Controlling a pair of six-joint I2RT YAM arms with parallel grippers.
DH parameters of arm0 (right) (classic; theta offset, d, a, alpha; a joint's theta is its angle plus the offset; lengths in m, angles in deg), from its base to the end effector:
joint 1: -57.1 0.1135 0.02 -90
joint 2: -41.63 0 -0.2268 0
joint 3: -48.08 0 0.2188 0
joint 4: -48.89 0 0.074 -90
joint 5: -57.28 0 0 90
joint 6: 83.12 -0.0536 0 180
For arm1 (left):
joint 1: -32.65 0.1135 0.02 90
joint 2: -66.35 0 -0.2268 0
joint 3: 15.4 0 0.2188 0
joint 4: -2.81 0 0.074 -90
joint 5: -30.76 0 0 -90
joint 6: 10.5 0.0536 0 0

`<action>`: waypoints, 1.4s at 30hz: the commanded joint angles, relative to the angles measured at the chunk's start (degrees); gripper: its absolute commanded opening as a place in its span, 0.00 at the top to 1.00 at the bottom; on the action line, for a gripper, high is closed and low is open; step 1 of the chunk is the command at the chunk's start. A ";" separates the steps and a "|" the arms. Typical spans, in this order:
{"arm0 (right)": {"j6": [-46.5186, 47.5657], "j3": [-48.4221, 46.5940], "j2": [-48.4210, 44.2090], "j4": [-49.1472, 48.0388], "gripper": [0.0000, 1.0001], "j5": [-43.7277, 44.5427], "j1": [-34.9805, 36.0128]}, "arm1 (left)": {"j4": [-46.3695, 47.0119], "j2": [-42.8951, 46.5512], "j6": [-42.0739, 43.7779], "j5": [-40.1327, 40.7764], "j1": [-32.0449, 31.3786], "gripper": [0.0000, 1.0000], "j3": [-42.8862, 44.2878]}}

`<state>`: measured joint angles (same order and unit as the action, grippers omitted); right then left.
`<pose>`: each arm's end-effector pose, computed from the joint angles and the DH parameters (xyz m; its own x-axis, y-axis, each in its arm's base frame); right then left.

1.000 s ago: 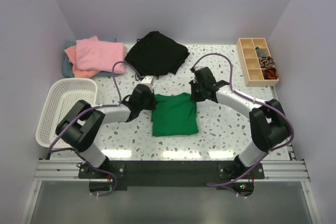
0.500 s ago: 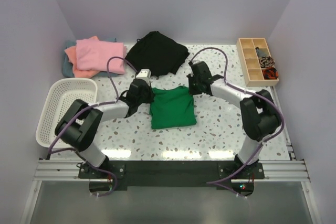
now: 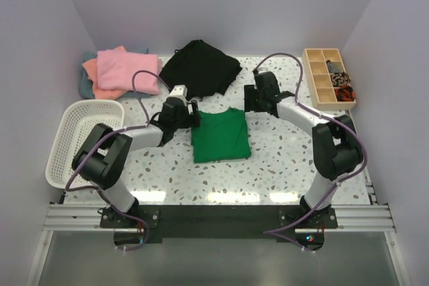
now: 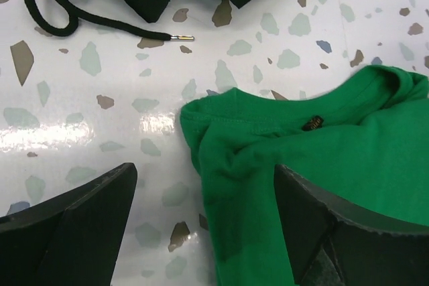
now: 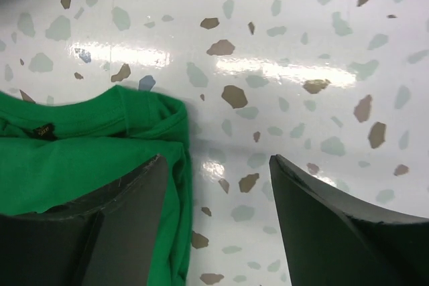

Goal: Fold and stack the t-shirts
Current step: Smooth out wrinkles on the folded tshirt, then put the neatly folded tshirt into the corner of the board with the left arm

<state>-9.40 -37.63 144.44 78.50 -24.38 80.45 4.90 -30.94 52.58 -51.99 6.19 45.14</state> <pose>0.3396 0.1381 0.1779 -0.7258 -0.0112 -0.6878 -0.1014 0.9907 0.0909 0.2973 -0.1404 0.1352 -0.6120 -0.1971 -0.7659 0.0807 0.9478 -0.3084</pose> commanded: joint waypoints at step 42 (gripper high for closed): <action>-1.75 13.37 -7.52 -0.25 0.30 -16.96 -1.12 | -12.45 4.22 5.54 -12.61 5.09 1.00 19.68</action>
<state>-12.37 -25.52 142.14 75.16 -44.29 79.16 4.11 -31.99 49.65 -71.55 6.89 54.89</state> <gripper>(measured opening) 0.700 0.081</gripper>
